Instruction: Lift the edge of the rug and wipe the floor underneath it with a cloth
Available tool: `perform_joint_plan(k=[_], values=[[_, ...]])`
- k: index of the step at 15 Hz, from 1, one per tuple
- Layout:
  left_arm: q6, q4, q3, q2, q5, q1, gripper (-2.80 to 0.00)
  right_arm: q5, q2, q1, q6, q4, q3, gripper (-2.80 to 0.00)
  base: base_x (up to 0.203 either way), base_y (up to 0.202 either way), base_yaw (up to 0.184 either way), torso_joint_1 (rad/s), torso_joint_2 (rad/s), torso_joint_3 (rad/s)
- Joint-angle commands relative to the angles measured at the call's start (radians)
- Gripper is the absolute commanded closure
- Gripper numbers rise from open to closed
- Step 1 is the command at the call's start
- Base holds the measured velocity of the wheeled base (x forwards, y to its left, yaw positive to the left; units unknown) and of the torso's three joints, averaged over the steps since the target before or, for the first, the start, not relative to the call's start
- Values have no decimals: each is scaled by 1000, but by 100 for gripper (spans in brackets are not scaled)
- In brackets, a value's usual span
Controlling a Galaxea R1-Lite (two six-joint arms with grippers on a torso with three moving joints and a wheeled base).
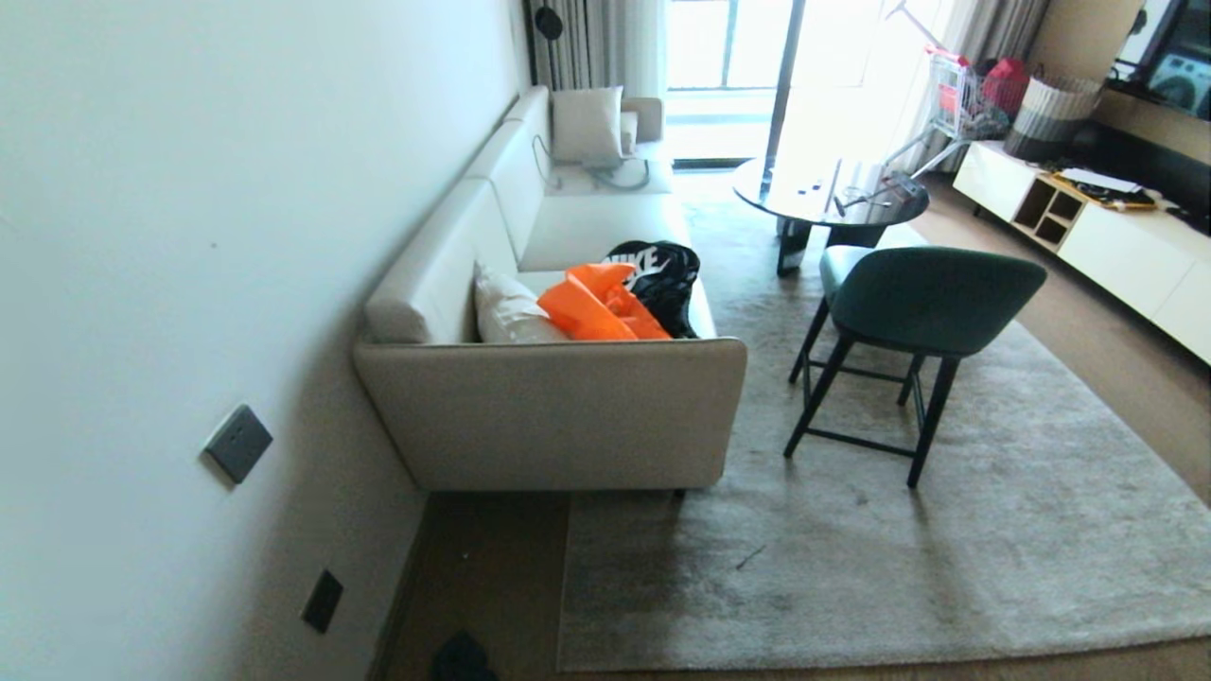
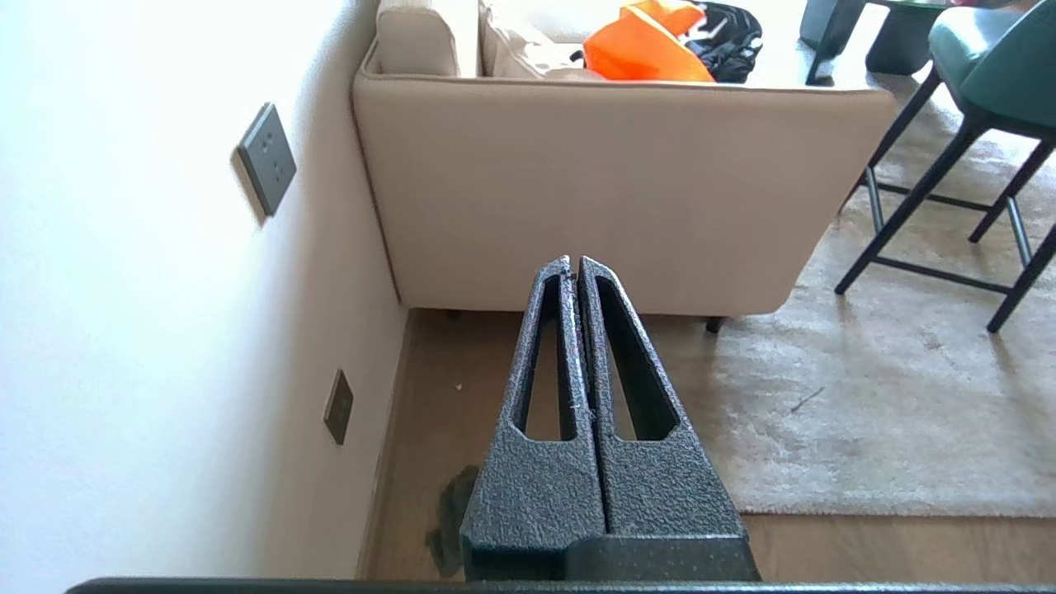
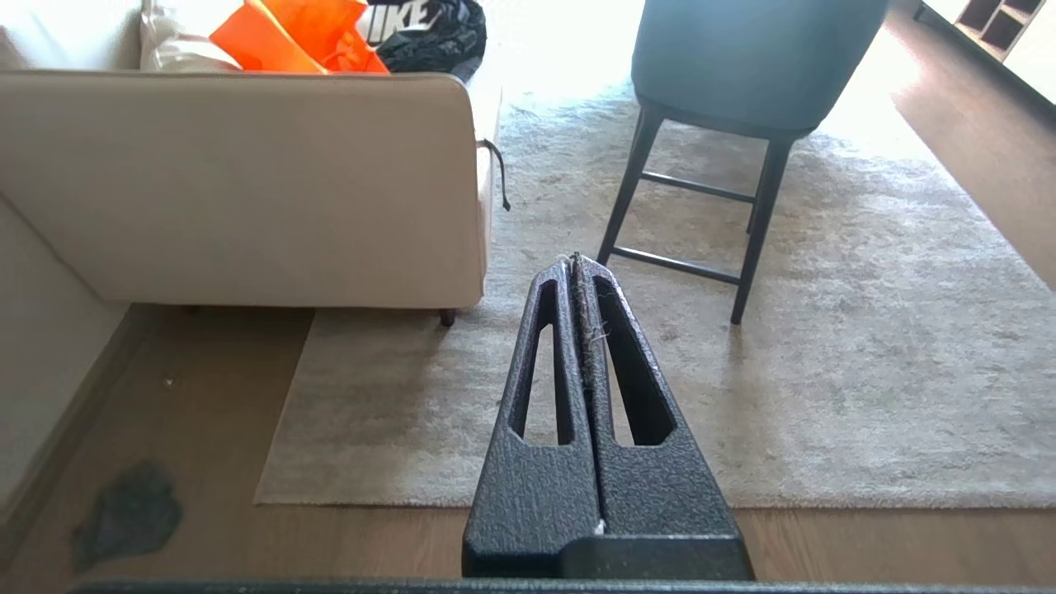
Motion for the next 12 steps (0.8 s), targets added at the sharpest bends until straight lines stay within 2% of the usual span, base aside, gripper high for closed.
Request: perform_joint_plan(k=[1, 4, 12], values=[[-1, 0, 0, 0, 0, 0, 0, 0, 1, 0, 0, -1, 0, 0, 0, 0, 0, 157, -370, -218], [-1, 0, 0, 0, 0, 0, 0, -2, 1, 0, 7, 1, 0, 0, 0, 0, 0, 115, -267, -159], [-1, 0, 0, 0, 0, 1, 0, -3, 1, 0, 25, 1, 0, 0, 0, 0, 0, 2, -4, -2]])
